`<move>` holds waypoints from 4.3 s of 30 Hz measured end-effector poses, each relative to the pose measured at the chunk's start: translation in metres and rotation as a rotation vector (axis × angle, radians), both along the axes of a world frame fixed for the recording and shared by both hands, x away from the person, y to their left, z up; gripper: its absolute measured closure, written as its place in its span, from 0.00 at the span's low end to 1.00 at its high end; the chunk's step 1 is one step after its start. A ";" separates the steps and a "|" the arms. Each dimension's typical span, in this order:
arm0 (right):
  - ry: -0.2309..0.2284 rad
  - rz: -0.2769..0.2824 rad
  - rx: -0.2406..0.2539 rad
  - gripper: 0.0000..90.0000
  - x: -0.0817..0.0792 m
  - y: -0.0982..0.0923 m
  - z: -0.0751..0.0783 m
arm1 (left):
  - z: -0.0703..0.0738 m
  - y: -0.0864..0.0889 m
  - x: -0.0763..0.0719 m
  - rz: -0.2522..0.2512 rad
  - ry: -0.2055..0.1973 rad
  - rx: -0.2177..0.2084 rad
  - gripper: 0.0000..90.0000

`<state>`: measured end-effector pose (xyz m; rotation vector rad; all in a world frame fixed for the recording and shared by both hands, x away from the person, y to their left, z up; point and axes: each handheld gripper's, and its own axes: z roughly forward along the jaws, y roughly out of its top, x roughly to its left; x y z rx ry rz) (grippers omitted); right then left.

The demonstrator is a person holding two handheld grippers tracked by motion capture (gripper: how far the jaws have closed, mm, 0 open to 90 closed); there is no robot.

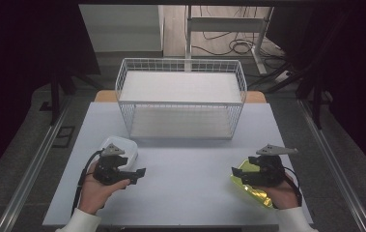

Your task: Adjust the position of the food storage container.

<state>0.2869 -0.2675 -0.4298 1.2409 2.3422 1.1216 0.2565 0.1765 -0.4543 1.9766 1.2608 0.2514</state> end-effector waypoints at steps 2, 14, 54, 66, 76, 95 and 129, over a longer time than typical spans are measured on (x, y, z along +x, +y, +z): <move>0.001 0.000 -0.004 0.23 0.000 -0.001 0.000 | 0.000 0.000 0.000 -0.001 0.005 0.000 0.21; 0.037 -0.019 -0.072 0.23 0.004 0.004 0.002 | -0.003 0.002 -0.003 -0.016 0.014 0.011 0.21; 0.173 -0.250 -0.141 0.40 -0.009 -0.061 0.004 | -0.005 -0.003 0.000 -0.030 0.031 0.012 0.21; 0.198 -0.368 -0.175 0.47 -0.034 -0.106 0.003 | -0.007 -0.002 -0.003 -0.029 0.037 0.015 0.22; 0.337 -0.311 -0.378 0.83 -0.037 -0.111 -0.022 | -0.009 -0.006 -0.003 -0.037 0.044 0.022 0.22; 0.365 -0.247 -0.437 0.99 -0.020 -0.090 -0.035 | -0.009 -0.004 -0.005 -0.030 0.041 0.025 0.22; 0.271 -0.131 -0.504 0.99 0.027 -0.026 -0.039 | -0.011 -0.006 -0.005 -0.036 0.049 0.026 0.22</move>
